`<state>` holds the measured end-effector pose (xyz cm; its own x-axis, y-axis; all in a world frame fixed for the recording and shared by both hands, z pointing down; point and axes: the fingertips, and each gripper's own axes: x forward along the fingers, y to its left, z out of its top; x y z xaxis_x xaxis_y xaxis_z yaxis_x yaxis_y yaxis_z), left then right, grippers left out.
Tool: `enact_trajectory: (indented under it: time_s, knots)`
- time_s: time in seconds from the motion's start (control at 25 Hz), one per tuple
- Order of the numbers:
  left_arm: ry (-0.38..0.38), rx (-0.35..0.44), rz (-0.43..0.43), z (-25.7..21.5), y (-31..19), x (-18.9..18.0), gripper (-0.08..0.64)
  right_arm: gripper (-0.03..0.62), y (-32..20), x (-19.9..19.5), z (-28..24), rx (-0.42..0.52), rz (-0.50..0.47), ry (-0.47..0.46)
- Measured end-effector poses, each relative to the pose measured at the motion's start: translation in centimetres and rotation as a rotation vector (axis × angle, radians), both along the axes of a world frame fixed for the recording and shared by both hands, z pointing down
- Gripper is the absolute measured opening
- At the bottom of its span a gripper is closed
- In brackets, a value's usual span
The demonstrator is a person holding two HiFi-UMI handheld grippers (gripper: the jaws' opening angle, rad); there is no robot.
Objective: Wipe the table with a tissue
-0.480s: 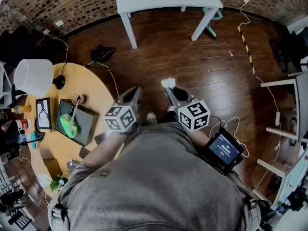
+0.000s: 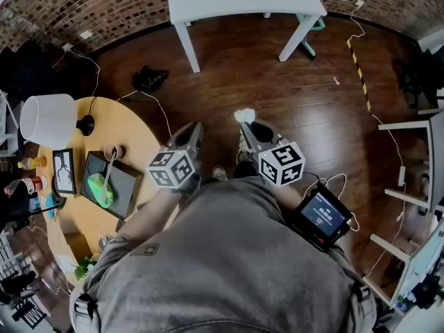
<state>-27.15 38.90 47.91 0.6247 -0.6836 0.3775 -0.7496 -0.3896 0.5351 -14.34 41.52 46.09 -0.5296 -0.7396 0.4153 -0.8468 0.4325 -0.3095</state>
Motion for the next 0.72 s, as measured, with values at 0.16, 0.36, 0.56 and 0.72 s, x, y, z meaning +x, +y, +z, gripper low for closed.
enact_trajectory:
  time_s: [0.16, 0.36, 0.56, 0.72]
  knots:
    - [-0.010, 0.000, -0.017, 0.0, -3.1, 1.3, 0.002, 0.041, -3.4, 1.6, -0.1, 0.008, -0.013, -0.008]
    - [-0.020, 0.020, -0.023, -1.0, -7.8, 4.4, 0.002, 0.041, -8.2, 4.5, -0.9, 0.025, -0.023, -0.018]
    - [-0.042, 0.029, -0.050, -1.9, -11.4, 6.7, 0.002, 0.041, -11.8, 7.4, -1.1, 0.022, -0.045, -0.030]
    - [-0.067, 0.018, -0.065, -1.5, -13.3, 8.2, 0.002, 0.041, -14.0, 9.3, -0.5, 0.015, -0.050, -0.050]
